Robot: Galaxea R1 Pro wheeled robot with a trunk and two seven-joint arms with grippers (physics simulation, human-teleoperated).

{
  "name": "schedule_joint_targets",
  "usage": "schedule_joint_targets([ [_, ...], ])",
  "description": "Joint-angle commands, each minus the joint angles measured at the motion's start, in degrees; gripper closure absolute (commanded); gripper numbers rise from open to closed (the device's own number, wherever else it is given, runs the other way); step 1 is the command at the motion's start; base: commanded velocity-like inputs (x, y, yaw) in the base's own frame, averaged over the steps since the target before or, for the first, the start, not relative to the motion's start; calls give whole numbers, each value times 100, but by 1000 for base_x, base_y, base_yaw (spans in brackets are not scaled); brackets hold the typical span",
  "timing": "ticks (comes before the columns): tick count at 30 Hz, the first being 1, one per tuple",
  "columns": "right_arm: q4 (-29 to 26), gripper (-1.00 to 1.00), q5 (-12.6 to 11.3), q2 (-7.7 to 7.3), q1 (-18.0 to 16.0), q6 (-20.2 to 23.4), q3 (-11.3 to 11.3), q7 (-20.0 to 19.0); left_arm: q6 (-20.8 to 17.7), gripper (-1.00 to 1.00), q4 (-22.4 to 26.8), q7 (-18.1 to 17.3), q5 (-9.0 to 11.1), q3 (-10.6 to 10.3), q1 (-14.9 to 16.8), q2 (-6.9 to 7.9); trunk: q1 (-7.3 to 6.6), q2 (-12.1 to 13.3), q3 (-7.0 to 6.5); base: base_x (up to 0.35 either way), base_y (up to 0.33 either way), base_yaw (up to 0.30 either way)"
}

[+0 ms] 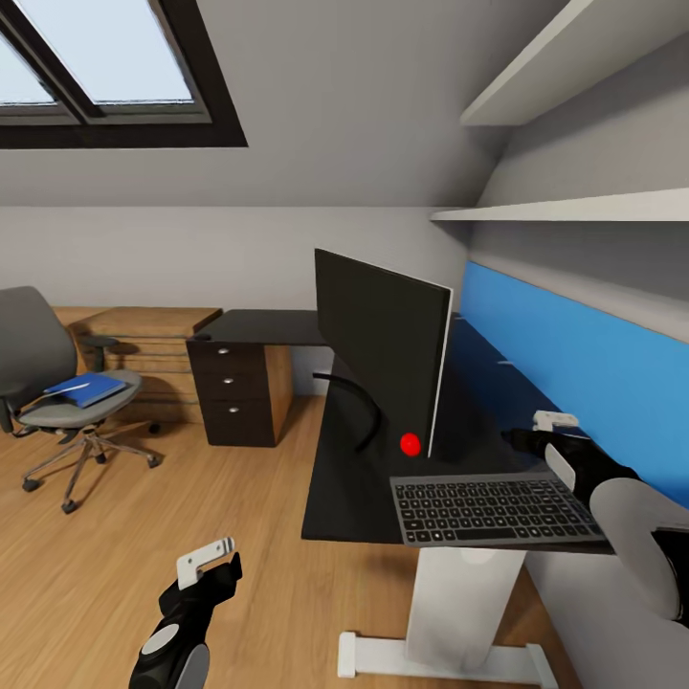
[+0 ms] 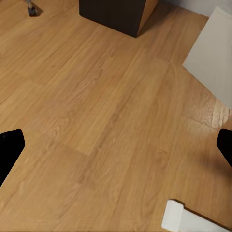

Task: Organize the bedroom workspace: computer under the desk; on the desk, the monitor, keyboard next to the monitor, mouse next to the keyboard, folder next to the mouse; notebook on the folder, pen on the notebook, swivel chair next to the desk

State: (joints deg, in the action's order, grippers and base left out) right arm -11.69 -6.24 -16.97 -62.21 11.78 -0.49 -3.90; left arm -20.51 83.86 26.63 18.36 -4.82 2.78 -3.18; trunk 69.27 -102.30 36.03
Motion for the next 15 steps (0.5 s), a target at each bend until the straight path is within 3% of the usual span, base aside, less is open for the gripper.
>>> schedule_joint_targets([
  [1, -9, -100, -55, -3, 0, 30, -4, -13, -14, -100, 8, 45, 50, -8, 4, 1, 0, -3, 6, 34, 0, 0],
  [9, 19, -100, -53, -20, 7, 25, -4, 284, -14, -100, 8, 44, 45, -10, 3, 1, 0, -3, 6, 173, -50, 0],
  [10, 33, -100, -54, -21, 7, 26, -4, 363, -14, -100, 8, 44, 45, -10, 3, 1, 0, -3, 6, 95, -35, 0],
  [11, 84, -100, -57, -21, 7, 23, -4, 728, -14, -100, 8, 49, 45, -3, 3, 1, 0, -3, 6, 39, -14, 0],
  [15, 120, -100, -58, -18, 7, 25, -4, 1065, -14, -100, 13, 53, 45, 7, 4, 3, 0, -3, 6, 23, -8, 0],
])
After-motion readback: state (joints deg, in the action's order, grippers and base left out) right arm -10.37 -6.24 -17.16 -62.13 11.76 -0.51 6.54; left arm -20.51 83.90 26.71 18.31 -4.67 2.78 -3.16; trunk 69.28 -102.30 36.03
